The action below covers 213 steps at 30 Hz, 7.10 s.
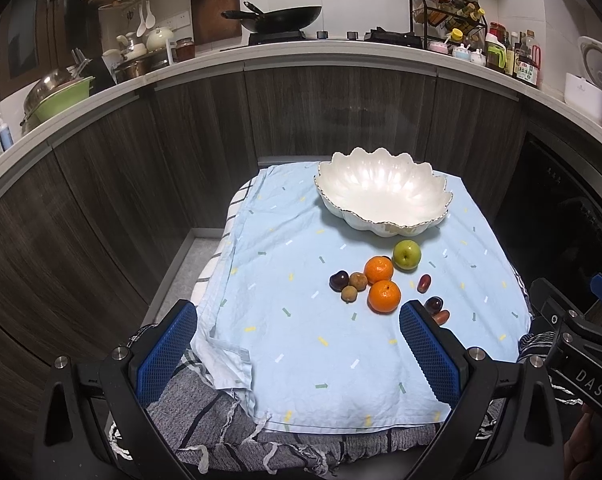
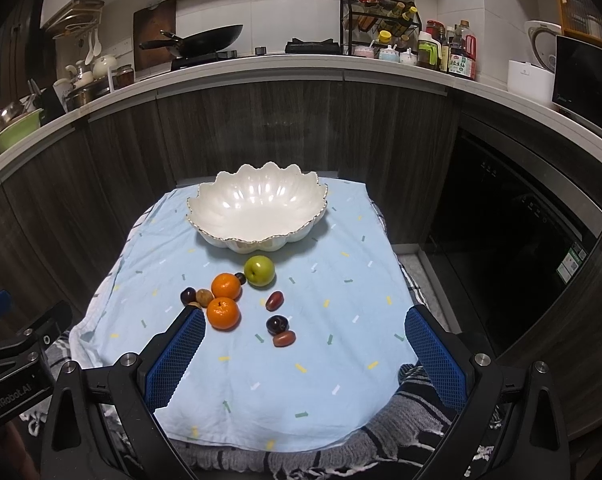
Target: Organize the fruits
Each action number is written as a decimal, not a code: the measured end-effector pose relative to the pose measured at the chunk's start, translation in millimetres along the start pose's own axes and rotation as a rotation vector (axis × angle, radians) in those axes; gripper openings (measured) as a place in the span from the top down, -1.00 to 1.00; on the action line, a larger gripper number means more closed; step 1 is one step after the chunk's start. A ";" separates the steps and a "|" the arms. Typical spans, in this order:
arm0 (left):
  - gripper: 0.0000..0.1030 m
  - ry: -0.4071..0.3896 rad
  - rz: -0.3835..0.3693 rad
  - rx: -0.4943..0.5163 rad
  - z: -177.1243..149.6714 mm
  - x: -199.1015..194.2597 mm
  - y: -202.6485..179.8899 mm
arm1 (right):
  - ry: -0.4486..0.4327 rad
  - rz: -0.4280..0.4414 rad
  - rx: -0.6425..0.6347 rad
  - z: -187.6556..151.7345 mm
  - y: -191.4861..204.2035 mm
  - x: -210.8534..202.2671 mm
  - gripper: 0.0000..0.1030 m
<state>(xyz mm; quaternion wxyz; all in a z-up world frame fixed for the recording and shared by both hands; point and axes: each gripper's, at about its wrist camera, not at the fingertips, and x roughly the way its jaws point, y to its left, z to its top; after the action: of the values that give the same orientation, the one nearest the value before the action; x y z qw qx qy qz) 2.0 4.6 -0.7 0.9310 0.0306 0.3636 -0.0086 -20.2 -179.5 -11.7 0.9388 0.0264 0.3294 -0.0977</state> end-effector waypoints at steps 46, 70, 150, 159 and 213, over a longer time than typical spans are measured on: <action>-0.88 0.120 -0.053 0.088 15.8 87.4 -23.7 | 0.158 0.018 -0.044 3.5 7.0 92.8 -0.97; -0.86 0.241 -0.133 0.149 10.6 155.4 -64.3 | 0.264 0.024 -0.071 0.9 -8.8 159.2 -0.95; -0.52 0.412 -0.304 0.359 -16.5 229.2 -98.1 | 0.499 0.356 -0.360 -31.3 33.1 239.7 0.33; -0.42 0.401 -0.291 0.329 -12.8 231.6 -97.1 | 0.482 0.346 -0.344 -29.4 31.9 236.5 0.35; 0.13 0.307 -0.265 0.279 10.5 189.2 -98.3 | 0.392 0.360 -0.257 -11.5 26.2 197.4 0.41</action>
<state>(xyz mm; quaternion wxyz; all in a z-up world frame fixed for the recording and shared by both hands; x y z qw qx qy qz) 144.5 -93.0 -126.1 0.8424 0.1118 0.4969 -0.1758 128.8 -185.3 -144.1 0.8552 -0.0165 0.5040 0.1197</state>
